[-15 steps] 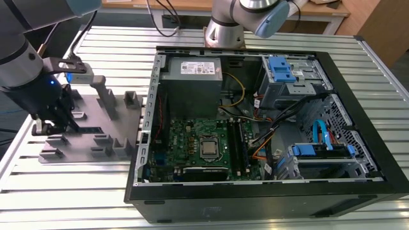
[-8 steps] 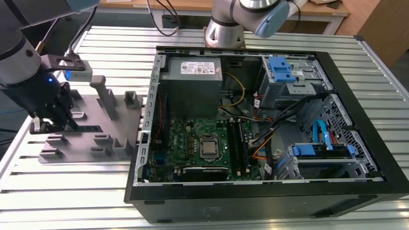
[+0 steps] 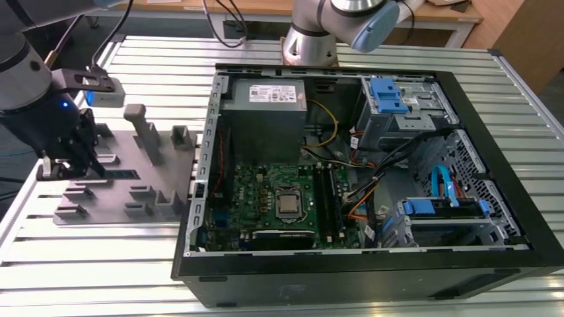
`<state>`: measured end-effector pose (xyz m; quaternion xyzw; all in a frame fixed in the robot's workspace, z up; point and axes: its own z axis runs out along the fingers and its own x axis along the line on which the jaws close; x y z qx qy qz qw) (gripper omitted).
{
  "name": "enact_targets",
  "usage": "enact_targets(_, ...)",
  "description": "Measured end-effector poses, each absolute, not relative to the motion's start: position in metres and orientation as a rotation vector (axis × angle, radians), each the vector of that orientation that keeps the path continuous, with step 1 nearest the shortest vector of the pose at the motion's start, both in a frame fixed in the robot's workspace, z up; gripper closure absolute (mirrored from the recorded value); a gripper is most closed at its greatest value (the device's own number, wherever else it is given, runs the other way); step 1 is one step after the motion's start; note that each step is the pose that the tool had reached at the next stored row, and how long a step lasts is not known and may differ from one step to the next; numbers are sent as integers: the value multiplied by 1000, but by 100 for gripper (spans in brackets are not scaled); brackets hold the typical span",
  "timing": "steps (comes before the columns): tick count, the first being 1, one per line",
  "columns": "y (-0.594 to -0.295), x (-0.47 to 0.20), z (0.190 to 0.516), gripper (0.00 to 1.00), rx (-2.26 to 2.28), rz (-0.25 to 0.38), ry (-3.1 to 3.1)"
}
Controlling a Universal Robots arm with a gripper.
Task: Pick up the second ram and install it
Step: 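Pick up the second ram and move it above second insertion slot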
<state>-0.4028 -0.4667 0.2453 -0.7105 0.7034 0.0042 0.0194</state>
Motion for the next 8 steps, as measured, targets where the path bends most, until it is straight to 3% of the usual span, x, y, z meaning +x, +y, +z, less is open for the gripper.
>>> enact_targets(8,-467,-403,254,86,-2205,13,2183)
